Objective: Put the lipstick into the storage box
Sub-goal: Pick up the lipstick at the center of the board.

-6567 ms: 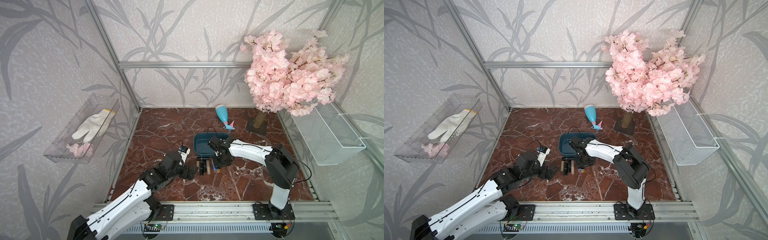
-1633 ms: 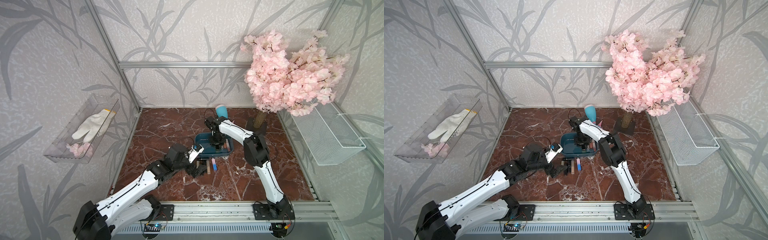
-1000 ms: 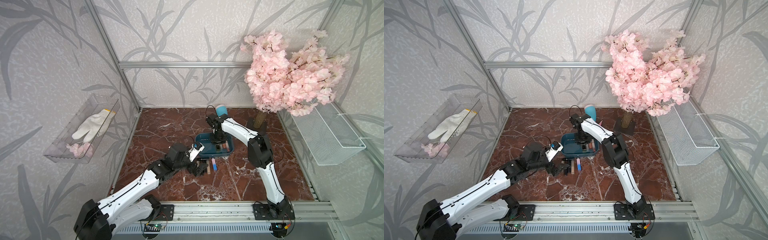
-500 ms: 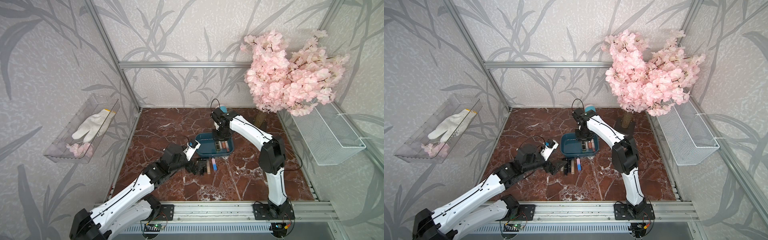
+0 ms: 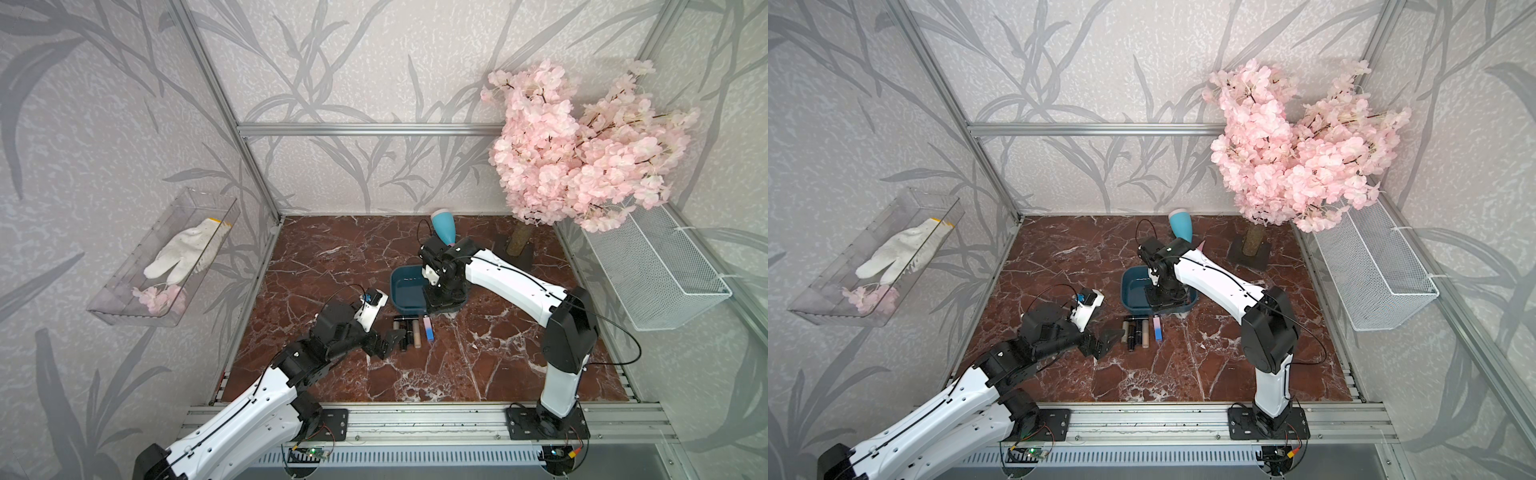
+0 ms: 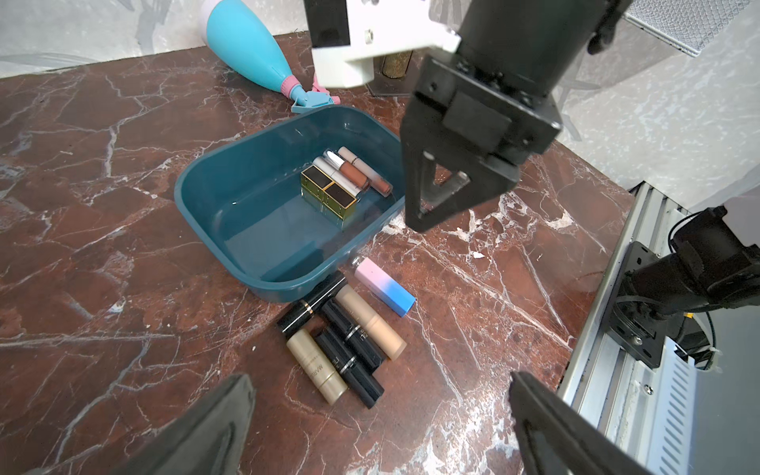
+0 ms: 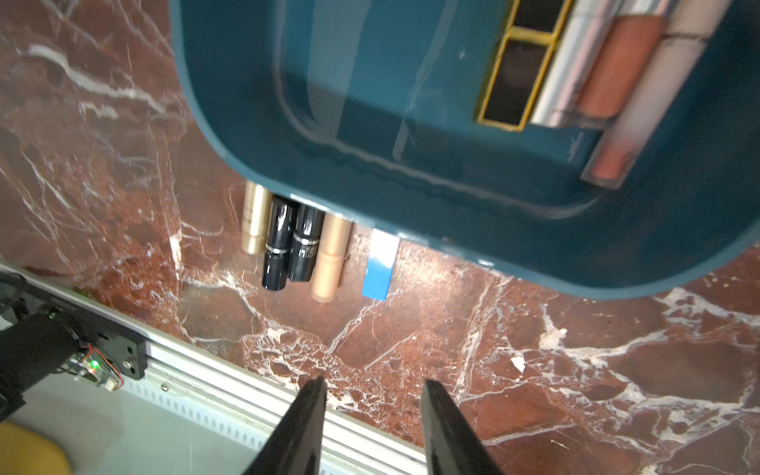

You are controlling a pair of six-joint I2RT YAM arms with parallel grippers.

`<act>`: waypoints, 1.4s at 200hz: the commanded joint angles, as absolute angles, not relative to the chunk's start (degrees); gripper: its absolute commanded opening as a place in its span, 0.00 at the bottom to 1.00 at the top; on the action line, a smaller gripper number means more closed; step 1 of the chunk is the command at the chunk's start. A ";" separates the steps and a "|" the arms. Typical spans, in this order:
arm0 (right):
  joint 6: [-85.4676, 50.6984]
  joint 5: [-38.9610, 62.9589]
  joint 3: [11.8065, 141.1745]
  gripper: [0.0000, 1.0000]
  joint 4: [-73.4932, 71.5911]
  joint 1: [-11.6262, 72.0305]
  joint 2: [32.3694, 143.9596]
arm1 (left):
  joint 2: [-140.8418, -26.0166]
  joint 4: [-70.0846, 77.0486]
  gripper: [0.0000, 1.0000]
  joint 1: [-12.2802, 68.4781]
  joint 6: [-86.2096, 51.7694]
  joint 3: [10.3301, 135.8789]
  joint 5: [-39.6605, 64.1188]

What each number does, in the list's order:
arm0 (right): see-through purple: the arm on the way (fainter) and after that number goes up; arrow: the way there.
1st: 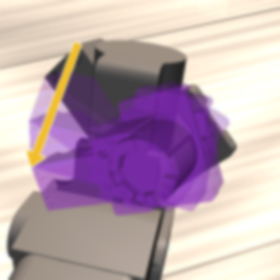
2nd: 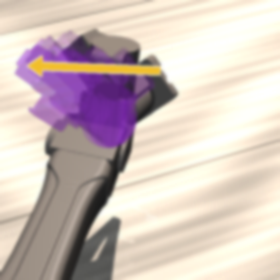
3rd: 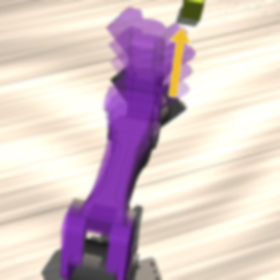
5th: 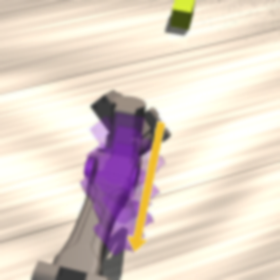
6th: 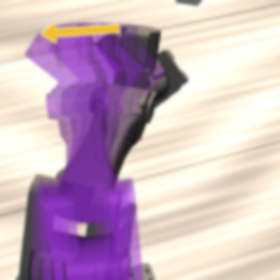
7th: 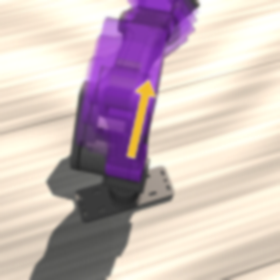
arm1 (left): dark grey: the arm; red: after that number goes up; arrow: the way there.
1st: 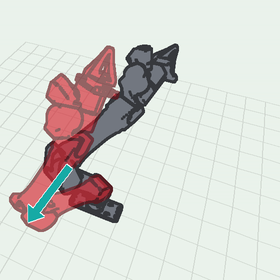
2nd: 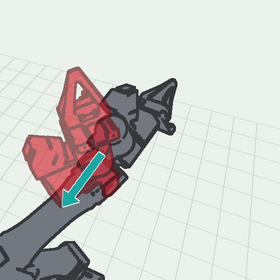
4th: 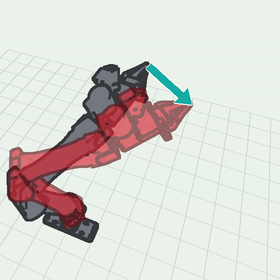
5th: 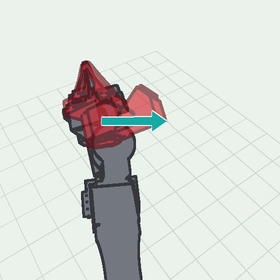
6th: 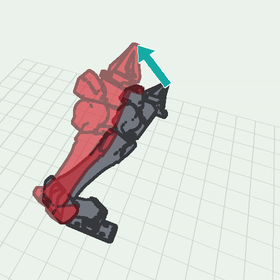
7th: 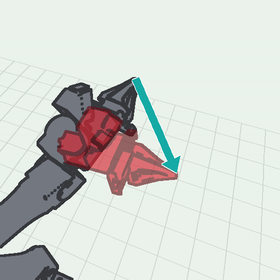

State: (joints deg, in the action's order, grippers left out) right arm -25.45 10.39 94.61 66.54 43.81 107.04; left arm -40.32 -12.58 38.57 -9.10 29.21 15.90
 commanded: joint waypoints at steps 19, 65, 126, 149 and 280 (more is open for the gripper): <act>-26.87 8.99 90.23 0.43 65.93 47.75 106.07 | -35.60 -14.91 1.00 38.72 -10.32 26.48 14.87; -28.12 7.59 87.28 0.43 62.05 48.60 108.72 | -33.30 -15.89 1.00 38.72 -10.72 25.17 14.73; -29.42 3.58 86.23 0.43 57.43 48.87 112.10 | -35.86 -14.71 1.00 38.79 -9.82 26.01 16.51; -29.84 3.17 86.40 0.43 56.54 48.87 113.38 | -36.27 -14.99 1.00 38.78 -8.88 26.54 16.70; -29.80 0.88 85.78 0.42 54.50 48.45 118.13 | -36.81 -15.89 1.00 38.77 -8.17 27.42 17.49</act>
